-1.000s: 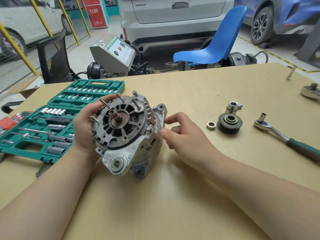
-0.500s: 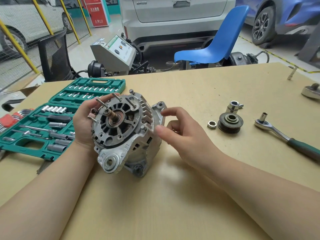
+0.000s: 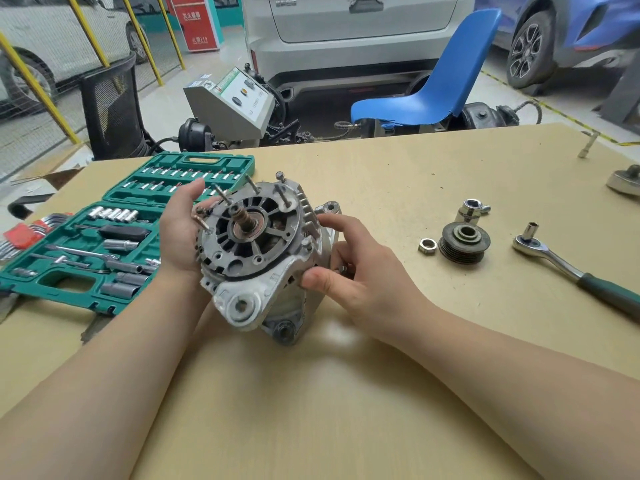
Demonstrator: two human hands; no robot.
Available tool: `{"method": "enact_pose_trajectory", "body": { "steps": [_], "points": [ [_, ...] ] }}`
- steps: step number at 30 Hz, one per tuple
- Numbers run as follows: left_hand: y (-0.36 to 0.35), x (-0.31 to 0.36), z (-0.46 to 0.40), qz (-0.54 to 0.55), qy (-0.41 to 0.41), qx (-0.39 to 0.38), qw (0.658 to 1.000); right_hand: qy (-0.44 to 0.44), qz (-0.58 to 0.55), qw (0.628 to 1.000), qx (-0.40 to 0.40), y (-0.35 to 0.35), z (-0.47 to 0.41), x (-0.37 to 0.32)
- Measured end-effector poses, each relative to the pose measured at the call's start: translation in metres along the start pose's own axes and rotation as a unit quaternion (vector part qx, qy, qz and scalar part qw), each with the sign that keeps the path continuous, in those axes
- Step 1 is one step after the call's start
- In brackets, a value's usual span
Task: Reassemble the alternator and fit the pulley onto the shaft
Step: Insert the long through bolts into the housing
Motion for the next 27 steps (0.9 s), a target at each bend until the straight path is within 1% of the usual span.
{"method": "enact_pose_trajectory", "body": {
  "steps": [2, 4, 5, 8, 10, 13, 16, 18, 20, 22, 24, 26, 27],
  "points": [
    [0.007, -0.005, -0.006, 0.010, 0.034, 0.046, 0.998, -0.019, -0.018, 0.999, 0.026, 0.005, -0.003, 0.007],
    [0.005, -0.010, -0.011, 0.020, 0.070, 0.063, 0.995, -0.044, -0.039, 0.997, 0.054, 0.013, -0.009, 0.013],
    [0.001, -0.012, -0.013, 0.003, 0.078, 0.061, 0.995, -0.051, -0.047, 0.996, 0.064, 0.018, -0.013, 0.016],
    [-0.008, -0.019, -0.016, -0.070, 0.060, 0.037, 0.995, -0.061, -0.074, 0.992, 0.078, 0.030, -0.021, 0.023],
    [-0.016, -0.024, -0.016, -0.066, 0.046, 0.007, 0.997, -0.046, -0.083, 0.993, 0.071, 0.034, -0.026, 0.024],
    [-0.019, -0.025, -0.016, -0.052, 0.028, -0.011, 0.998, -0.029, -0.090, 0.993, 0.063, 0.033, -0.028, 0.027],
    [-0.021, -0.024, -0.012, -0.062, 0.033, -0.035, 0.997, -0.031, -0.118, 0.989, 0.080, 0.034, -0.027, 0.031],
    [-0.022, -0.020, -0.008, -0.089, 0.019, -0.040, 0.995, -0.042, -0.137, 0.985, 0.093, 0.037, -0.026, 0.034],
    [-0.022, -0.018, -0.004, -0.104, 0.011, -0.025, 0.994, -0.061, -0.152, 0.981, 0.107, 0.040, -0.025, 0.038],
    [-0.023, -0.020, 0.000, -0.111, 0.001, -0.007, 0.994, -0.090, -0.181, 0.970, 0.137, 0.046, -0.020, 0.044],
    [-0.024, -0.019, 0.004, -0.163, -0.017, 0.013, 0.986, -0.110, -0.221, 0.952, 0.184, 0.058, -0.011, 0.047],
    [-0.030, -0.014, 0.006, -0.226, -0.033, 0.009, 0.974, -0.108, -0.256, 0.931, 0.235, 0.074, -0.003, 0.045],
    [-0.036, -0.012, 0.006, -0.239, -0.040, -0.003, 0.970, -0.097, -0.273, 0.921, 0.262, 0.083, 0.001, 0.043]
  ]
}}
Point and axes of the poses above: each hand's wrist, its own z-axis away from the middle knuckle, its own y-axis out of the back of the hand, x = y × z, the point moved 9 cm from there along -z, towards the middle knuckle, and after that the axes turned 13 degrees about -x, right-handed, at the moved point
